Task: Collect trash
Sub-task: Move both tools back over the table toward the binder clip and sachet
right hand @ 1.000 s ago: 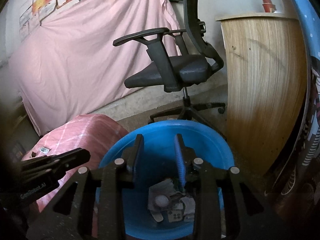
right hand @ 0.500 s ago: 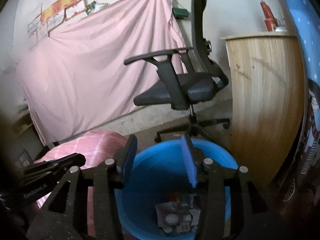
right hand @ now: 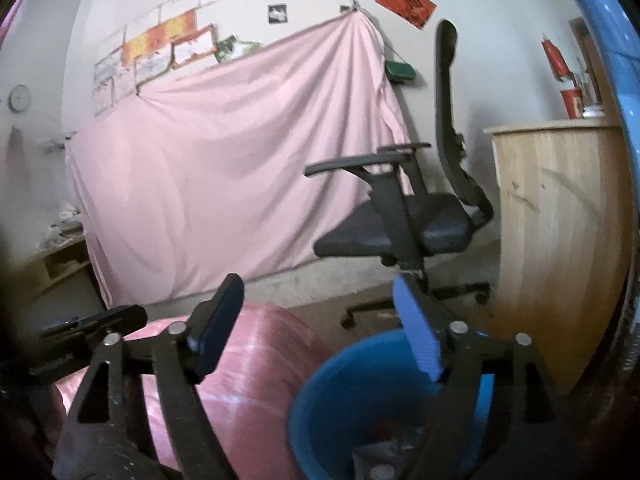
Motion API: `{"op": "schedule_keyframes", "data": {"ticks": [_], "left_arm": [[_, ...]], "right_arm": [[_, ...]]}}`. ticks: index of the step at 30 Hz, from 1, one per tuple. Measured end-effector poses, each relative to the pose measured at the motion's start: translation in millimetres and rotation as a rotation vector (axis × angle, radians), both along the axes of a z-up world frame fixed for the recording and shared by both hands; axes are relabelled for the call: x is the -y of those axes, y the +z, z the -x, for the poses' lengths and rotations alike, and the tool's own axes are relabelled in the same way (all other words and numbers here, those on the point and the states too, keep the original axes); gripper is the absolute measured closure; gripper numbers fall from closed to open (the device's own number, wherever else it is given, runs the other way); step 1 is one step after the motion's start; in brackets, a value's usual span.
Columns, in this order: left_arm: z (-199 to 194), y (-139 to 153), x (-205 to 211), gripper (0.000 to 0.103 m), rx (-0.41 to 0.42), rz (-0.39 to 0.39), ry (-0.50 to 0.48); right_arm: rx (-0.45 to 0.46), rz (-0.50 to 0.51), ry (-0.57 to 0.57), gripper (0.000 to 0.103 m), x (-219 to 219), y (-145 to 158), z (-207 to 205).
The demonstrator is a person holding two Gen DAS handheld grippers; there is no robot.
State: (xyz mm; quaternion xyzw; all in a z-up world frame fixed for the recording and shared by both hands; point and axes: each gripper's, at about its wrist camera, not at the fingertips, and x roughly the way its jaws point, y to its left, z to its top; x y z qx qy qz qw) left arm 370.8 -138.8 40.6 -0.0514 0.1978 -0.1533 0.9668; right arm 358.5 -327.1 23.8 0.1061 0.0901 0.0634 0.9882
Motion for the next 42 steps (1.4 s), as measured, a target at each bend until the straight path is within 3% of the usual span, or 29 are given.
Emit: {"op": "schedule_keyframes", "data": {"ticks": [3, 6, 8, 13, 25, 38, 42], "left_arm": [[8, 6, -22, 0.053, 0.04, 0.011, 0.051], [18, 9, -48, 0.035, 0.081, 0.034, 0.114], [24, 9, -64, 0.018, 0.098, 0.051, 0.151], [40, 5, -103, 0.007, 0.146, 0.059, 0.256], [65, -17, -162, 0.005, 0.193, -0.002, 0.388], [46, -49, -192, 0.005, 0.133, -0.033, 0.411], [33, -56, -196, 0.005, 0.086, -0.048, 0.387]], "right_arm": [[0.05, -0.015, 0.024, 0.0, -16, 7, 0], [0.087, -0.015, 0.045, 0.0, -32, 10, 0], [0.112, -0.004, 0.069, 0.0, -46, 12, 2], [0.163, 0.033, 0.114, 0.0, -78, 16, 5], [0.197, 0.093, 0.224, 0.0, -146, 12, -5], [0.141, 0.24, 0.282, 0.0, -191, -13, -28], [0.068, 0.263, 0.306, 0.0, -199, -19, -47]]}}
